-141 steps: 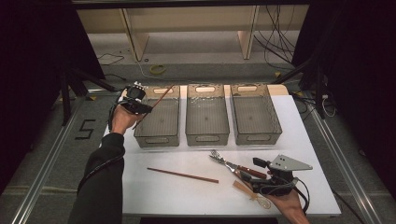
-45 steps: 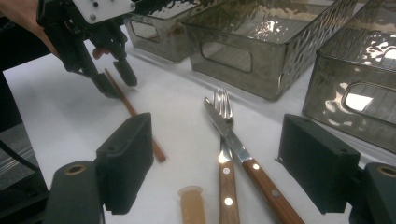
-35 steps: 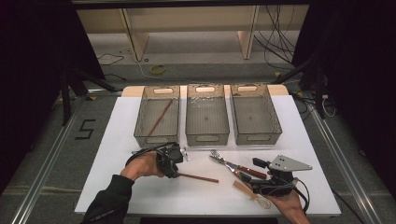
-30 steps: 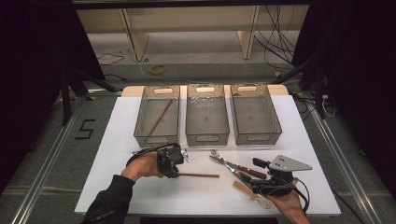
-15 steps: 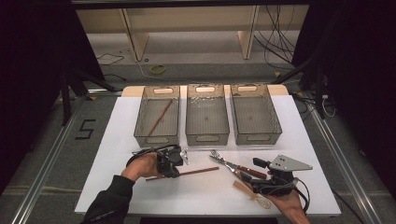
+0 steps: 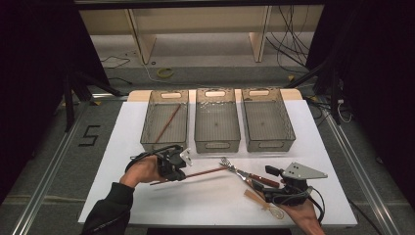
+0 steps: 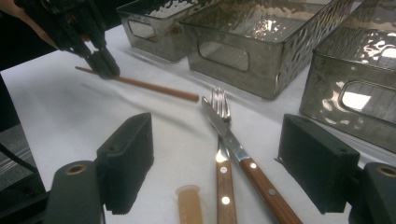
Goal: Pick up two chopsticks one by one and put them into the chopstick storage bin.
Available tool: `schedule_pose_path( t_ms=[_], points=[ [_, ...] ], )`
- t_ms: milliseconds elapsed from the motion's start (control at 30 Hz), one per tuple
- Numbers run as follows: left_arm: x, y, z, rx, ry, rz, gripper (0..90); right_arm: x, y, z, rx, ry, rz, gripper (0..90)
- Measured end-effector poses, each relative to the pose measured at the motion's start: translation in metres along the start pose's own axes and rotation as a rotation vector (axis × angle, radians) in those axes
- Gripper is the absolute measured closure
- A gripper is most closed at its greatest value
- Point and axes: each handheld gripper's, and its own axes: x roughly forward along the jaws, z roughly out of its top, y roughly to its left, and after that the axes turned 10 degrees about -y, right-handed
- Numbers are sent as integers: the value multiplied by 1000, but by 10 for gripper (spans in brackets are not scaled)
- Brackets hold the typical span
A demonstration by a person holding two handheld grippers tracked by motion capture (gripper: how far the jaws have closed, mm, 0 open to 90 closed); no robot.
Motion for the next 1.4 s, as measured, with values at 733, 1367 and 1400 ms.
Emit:
schedule_pose_path(
  t_ms=[733, 1367, 1400],
  points=[
    [-51, 25, -8, -228, -251, 196, 841, 0, 0, 0, 5, 0, 0, 272],
    [-85, 60, -10, -336, -371, 325, 841, 1, -1, -1, 13, -1, -4, 271],
    [-87, 63, -10, -339, -371, 336, 841, 1, -1, -1, 14, -1, -4, 271]
  ],
)
